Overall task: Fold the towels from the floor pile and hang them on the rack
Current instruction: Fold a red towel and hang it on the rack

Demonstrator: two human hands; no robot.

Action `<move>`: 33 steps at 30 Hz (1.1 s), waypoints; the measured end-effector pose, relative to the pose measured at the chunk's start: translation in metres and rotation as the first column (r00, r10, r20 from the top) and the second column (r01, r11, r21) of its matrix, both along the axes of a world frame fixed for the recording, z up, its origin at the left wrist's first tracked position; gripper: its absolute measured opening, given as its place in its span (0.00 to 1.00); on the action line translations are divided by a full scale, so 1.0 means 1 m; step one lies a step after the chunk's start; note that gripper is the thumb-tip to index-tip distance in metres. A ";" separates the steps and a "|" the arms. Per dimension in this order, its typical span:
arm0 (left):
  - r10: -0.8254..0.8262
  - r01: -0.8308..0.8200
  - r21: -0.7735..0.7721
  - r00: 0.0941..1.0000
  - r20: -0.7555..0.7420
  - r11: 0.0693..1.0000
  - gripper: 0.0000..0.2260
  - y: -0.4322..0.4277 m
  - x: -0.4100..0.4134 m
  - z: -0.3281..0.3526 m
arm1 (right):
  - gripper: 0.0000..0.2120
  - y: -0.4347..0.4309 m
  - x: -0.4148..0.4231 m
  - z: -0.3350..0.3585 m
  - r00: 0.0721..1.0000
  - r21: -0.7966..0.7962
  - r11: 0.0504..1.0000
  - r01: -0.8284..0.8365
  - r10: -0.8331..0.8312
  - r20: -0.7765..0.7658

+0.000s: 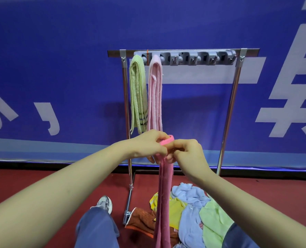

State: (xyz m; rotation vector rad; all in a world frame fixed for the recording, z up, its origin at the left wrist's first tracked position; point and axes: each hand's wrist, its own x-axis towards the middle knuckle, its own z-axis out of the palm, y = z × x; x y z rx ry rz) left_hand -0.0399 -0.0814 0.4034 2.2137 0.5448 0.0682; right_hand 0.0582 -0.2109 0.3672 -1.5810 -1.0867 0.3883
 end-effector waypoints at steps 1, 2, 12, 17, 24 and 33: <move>-0.011 0.011 0.019 1.000 -0.003 1.000 0.19 0.001 0.000 -0.002 | 0.25 0.001 0.003 -0.002 1.000 -0.002 1.000 -0.017 0.017 -0.018; -0.023 0.023 0.037 1.000 -0.009 0.999 0.16 0.003 0.000 -0.004 | 0.25 0.002 0.006 -0.005 0.998 -0.005 0.999 -0.035 0.035 -0.043; -0.171 0.194 0.305 0.980 -0.101 0.932 0.23 -0.002 -0.008 -0.002 | 0.18 0.000 0.035 -0.012 0.991 -0.054 0.990 -0.131 0.131 -0.016; -0.176 0.211 0.316 0.975 -0.136 0.925 0.24 0.004 -0.011 -0.008 | 0.12 -0.006 0.038 -0.016 0.965 -0.133 0.957 -0.258 0.261 0.004; -0.176 0.216 0.342 0.974 -0.145 0.915 0.19 0.007 -0.013 -0.013 | 0.06 -0.012 0.043 -0.016 0.868 -0.293 0.942 -0.162 0.278 0.411; -0.115 0.111 0.402 0.993 -0.014 0.909 0.17 0.015 -0.014 -0.026 | 0.06 -0.014 0.050 -0.008 0.776 -0.231 0.973 -0.012 0.155 0.611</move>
